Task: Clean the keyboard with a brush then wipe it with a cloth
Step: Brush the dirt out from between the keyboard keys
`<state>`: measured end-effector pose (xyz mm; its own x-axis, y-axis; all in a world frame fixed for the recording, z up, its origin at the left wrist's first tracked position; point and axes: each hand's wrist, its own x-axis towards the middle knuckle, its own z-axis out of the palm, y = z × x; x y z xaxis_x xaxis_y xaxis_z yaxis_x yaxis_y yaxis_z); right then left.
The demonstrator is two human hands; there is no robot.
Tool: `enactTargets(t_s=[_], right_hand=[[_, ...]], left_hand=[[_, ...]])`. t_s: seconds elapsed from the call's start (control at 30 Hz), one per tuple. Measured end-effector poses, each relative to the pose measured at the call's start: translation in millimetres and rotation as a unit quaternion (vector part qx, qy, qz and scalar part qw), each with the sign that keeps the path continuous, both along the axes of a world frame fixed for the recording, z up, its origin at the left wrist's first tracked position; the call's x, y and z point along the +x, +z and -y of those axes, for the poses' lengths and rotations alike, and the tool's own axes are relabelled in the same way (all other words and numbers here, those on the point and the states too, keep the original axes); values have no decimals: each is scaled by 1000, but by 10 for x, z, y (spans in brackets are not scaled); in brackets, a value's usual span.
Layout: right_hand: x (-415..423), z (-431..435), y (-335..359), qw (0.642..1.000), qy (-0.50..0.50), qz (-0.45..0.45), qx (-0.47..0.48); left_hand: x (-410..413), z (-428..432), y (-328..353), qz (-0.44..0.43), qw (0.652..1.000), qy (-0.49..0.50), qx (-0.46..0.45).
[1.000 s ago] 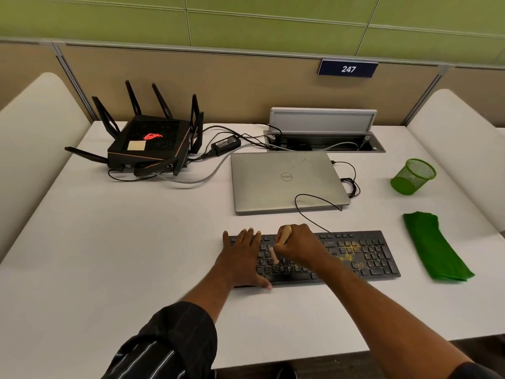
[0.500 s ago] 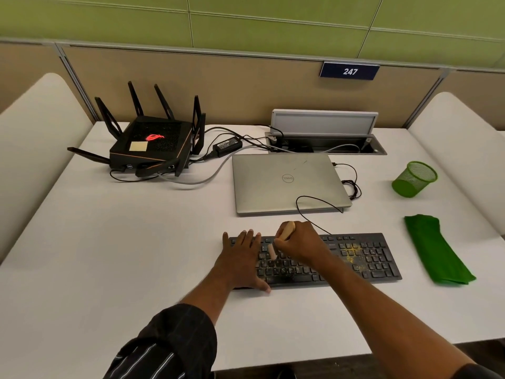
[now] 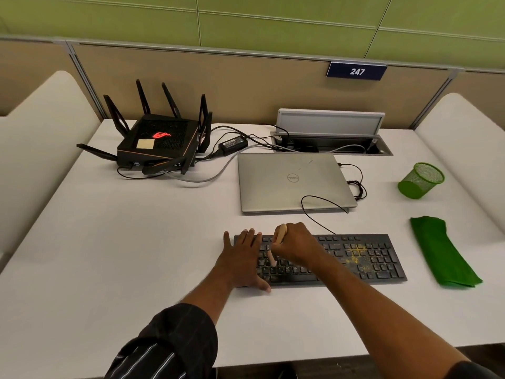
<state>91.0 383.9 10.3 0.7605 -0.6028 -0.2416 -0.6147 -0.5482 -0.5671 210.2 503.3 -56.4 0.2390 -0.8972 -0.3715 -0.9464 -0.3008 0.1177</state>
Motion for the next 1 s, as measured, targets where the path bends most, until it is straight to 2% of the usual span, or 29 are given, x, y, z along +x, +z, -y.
enactTargets(t_s=[0.1,0.27,0.43,0.6,0.8,1.0], right_hand=[[-1,8,21,999,-25,40,-10],[-14,-9,-13,1000,1,-13,3],[-22,-5,0,999,-18,30,-8],[-27,3,-14,1000,10,-11,9],[23,-24,-7,999,-3,47,11],[55,-34,-32,1000,26,11,10]], left_hand=[[8,-22,0,6,1000,1,-3],[15,-31,1,4,1000,-2,-2],[10,-39,16,-4,1000,4,0],[17,-37,12,-6,1000,2,0],[30,-48,19,-4,1000,2,-5],[63,-68,54,-9,1000,7,6]])
